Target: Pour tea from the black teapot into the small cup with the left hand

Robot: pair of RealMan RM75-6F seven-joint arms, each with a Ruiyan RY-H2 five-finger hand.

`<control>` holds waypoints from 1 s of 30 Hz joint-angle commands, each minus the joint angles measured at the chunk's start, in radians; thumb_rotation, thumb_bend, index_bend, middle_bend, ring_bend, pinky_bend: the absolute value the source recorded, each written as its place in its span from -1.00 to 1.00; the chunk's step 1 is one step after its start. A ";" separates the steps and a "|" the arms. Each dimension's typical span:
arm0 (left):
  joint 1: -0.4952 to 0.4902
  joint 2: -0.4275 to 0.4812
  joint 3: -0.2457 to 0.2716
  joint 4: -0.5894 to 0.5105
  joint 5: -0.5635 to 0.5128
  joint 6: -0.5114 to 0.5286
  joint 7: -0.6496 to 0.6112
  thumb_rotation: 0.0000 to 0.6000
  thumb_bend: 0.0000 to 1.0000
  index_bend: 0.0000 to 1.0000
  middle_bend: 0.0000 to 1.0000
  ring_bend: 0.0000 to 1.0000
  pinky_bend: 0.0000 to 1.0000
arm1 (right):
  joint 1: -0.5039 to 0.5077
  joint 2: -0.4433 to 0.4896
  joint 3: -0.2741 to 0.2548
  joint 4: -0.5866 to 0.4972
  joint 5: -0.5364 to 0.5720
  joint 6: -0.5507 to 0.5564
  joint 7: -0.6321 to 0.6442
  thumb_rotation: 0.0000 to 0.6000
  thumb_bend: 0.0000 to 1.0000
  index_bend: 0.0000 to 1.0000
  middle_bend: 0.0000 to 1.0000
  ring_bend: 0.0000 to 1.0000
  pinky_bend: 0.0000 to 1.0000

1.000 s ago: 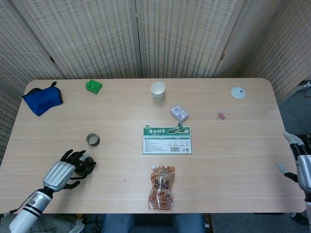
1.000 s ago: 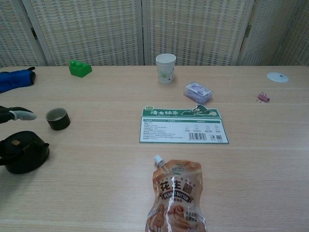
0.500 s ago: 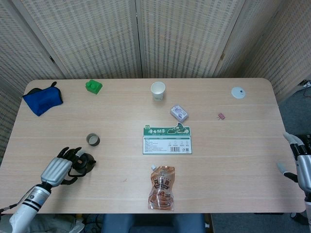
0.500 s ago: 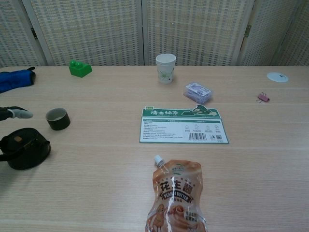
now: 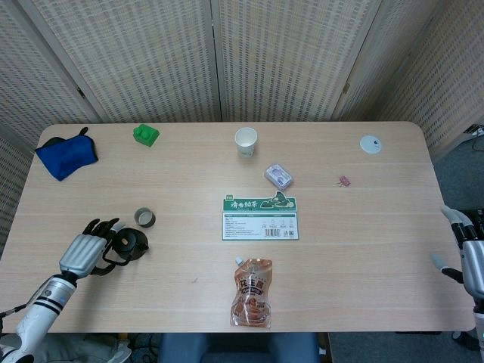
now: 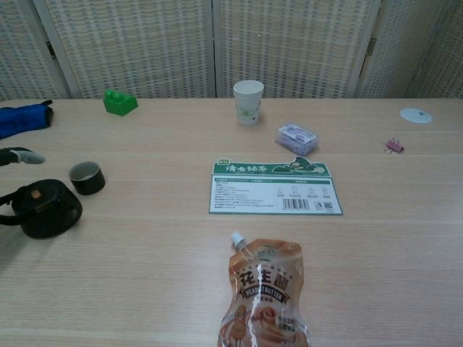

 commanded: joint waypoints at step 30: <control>0.055 0.035 0.047 -0.107 0.089 0.144 0.059 1.00 -0.47 -0.16 -0.30 -0.41 -1.00 | 0.017 0.060 0.050 -0.028 0.016 0.023 -0.001 1.00 -0.67 -0.66 -0.55 -0.72 -0.82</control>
